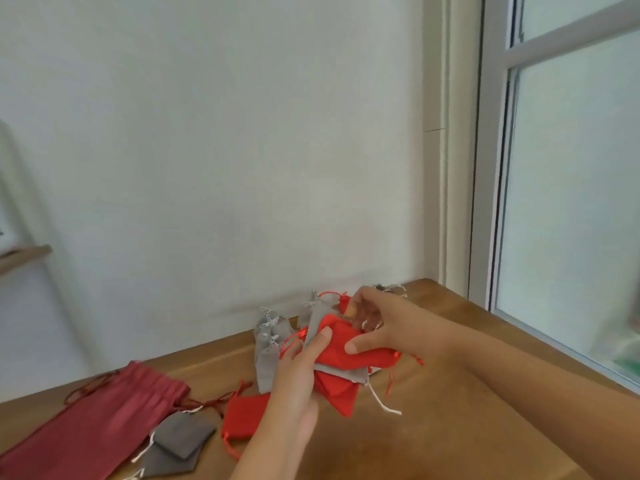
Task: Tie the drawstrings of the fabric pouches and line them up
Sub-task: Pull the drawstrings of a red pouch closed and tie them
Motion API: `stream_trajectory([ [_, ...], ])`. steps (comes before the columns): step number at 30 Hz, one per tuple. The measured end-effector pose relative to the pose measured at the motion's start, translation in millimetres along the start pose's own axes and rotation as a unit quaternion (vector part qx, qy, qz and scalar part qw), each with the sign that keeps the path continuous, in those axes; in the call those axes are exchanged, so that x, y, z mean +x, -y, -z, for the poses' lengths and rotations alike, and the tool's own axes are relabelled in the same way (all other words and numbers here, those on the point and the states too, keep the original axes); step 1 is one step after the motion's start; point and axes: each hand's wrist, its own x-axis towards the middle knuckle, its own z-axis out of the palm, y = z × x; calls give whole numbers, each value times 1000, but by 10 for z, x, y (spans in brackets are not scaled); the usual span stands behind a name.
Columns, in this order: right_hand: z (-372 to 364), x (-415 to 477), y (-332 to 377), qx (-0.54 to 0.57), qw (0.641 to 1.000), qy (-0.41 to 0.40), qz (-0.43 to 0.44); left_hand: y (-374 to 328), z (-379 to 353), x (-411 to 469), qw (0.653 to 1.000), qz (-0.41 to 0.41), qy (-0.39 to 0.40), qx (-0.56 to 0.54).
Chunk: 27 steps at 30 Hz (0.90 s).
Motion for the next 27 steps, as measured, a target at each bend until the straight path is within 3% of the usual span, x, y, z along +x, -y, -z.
stream_trajectory([
  [5,-54,18,-364,33,996,55,-56,190,31,59,998,61,26,18],
  [9,-75,13,-595,89,993,50,-56,390,67,117,995,82,9,57],
  [13,-112,39,-725,268,959,36,-82,568,132,198,984,79,-35,156],
  [15,-131,70,-742,332,940,11,-72,617,206,273,964,46,-46,257],
  [17,-116,126,-764,363,930,-3,-60,618,249,327,919,-26,-38,392],
  [18,-106,150,-769,371,927,-6,-58,597,268,336,876,-65,-43,477],
  [20,-76,185,-782,382,922,-17,-54,488,265,291,777,-140,-117,603],
  [21,-75,202,-798,390,919,-26,-52,439,260,268,749,-168,-170,618],
  [22,-82,208,-816,402,914,-32,-47,392,246,244,748,-190,-213,599],
  [24,-111,198,-865,408,912,-34,-26,366,213,230,815,-211,-224,491],
  [26,-125,199,-873,380,924,-41,-3,369,142,196,899,-189,-139,371],
  [27,-114,185,-871,379,924,-43,2,401,78,159,924,-175,-88,327],
])
